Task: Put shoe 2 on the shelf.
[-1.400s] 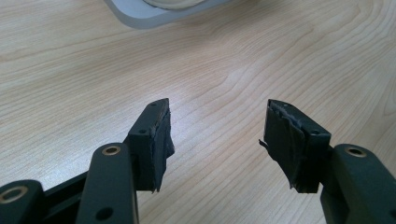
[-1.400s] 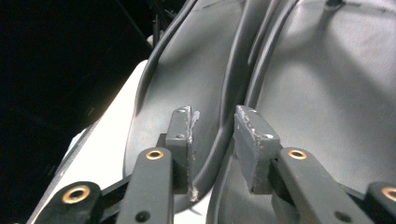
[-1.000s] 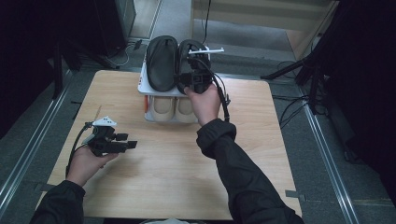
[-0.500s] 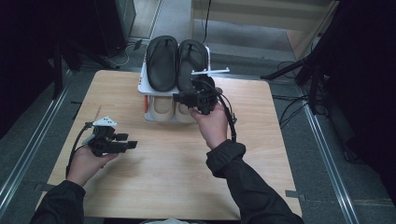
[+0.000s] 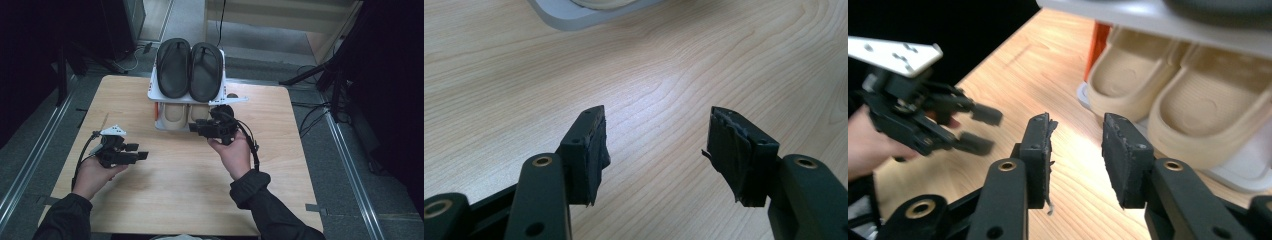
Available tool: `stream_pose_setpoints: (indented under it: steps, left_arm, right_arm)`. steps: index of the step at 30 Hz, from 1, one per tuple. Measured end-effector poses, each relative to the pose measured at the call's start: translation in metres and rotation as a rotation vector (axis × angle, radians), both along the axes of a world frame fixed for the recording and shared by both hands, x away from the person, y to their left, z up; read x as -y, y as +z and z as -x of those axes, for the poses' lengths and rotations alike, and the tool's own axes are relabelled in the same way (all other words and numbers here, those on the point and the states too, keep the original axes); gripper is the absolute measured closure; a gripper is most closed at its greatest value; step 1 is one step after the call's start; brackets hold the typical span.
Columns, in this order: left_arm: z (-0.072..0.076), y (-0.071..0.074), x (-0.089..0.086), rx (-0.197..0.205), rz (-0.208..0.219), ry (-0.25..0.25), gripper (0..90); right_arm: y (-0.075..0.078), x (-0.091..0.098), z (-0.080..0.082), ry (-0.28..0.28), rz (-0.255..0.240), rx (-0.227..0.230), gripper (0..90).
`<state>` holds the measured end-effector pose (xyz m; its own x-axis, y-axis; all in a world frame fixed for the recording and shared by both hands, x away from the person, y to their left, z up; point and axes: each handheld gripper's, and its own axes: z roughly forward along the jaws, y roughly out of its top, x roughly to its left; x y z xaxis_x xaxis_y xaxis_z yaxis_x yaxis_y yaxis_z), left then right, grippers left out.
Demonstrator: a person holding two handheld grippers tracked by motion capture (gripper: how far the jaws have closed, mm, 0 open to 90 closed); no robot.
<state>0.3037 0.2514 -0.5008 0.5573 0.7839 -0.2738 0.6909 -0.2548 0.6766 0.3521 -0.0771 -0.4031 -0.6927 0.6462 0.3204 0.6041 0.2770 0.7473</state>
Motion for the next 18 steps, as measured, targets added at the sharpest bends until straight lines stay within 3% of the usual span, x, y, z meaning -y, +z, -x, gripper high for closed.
stream_pose_setpoints:
  steps: [8, 18]
  left_arm:
    - [0.001, 0.000, 0.002, 0.001, 0.002, -0.002, 41.3]
    - [0.001, 0.001, 0.005, 0.002, 0.001, -0.011, 41.1]
  right_arm:
    - [-0.025, 0.005, 0.008, 0.027, 0.013, 0.014, 62.3]
    - [-0.049, 0.013, 0.018, 0.041, 0.020, -0.001, 60.3]
